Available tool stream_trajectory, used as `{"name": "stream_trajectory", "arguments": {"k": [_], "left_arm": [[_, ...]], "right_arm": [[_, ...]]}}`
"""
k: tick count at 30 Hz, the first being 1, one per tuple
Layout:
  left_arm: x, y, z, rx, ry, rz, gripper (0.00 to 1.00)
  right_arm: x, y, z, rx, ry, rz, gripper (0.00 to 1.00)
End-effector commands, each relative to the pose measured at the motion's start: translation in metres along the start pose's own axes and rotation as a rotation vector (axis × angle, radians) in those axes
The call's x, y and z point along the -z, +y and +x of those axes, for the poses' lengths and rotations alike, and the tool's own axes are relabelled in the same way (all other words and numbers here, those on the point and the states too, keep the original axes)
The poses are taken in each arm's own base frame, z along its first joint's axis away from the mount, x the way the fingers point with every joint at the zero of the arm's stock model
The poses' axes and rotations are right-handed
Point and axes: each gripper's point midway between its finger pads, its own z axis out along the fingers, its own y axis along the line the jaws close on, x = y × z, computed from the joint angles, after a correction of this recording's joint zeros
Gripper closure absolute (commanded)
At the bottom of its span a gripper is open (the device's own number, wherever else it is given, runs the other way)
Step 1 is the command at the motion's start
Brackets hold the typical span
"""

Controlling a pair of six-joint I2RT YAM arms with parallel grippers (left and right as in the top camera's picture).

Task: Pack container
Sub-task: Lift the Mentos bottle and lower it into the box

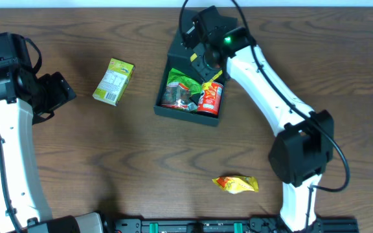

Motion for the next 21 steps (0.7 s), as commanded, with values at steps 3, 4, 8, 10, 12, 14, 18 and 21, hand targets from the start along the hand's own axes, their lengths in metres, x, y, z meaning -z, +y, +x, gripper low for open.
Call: {"name": "stream_trajectory", "arguments": {"k": [3, 4, 8, 10, 12, 14, 18, 21], "left_arm": [[0.0, 0.002, 0.002, 0.009, 0.005, -0.003, 0.05], [0.0, 0.002, 0.002, 0.009, 0.005, -0.003, 0.05], [0.0, 0.002, 0.002, 0.009, 0.005, -0.003, 0.05], [0.0, 0.002, 0.002, 0.009, 0.005, -0.003, 0.05], [0.0, 0.002, 0.002, 0.009, 0.005, -0.003, 0.05], [0.0, 0.002, 0.002, 0.009, 0.005, -0.003, 0.05], [0.0, 0.002, 0.002, 0.009, 0.005, -0.003, 0.05], [0.0, 0.002, 0.002, 0.009, 0.005, -0.003, 0.05]], "right_arm": [[-0.003, -0.018, -0.006, 0.181, 0.027, 0.135, 0.55], [-0.003, -0.018, -0.007, 0.182, 0.024, 0.135, 0.55], [-0.011, -0.014, -0.004, 0.232, 0.043, 0.114, 0.57], [-0.013, -0.012, 0.001, 0.257, 0.064, 0.105, 0.57], [-0.017, -0.011, 0.006, 0.278, 0.083, 0.1, 0.57], [-0.021, -0.009, 0.008, 0.304, 0.095, 0.094, 0.58], [-0.034, -0.006, 0.012, 0.364, 0.121, 0.08, 0.57], [-0.04, -0.005, 0.015, 0.385, 0.135, 0.076, 0.56]]}}
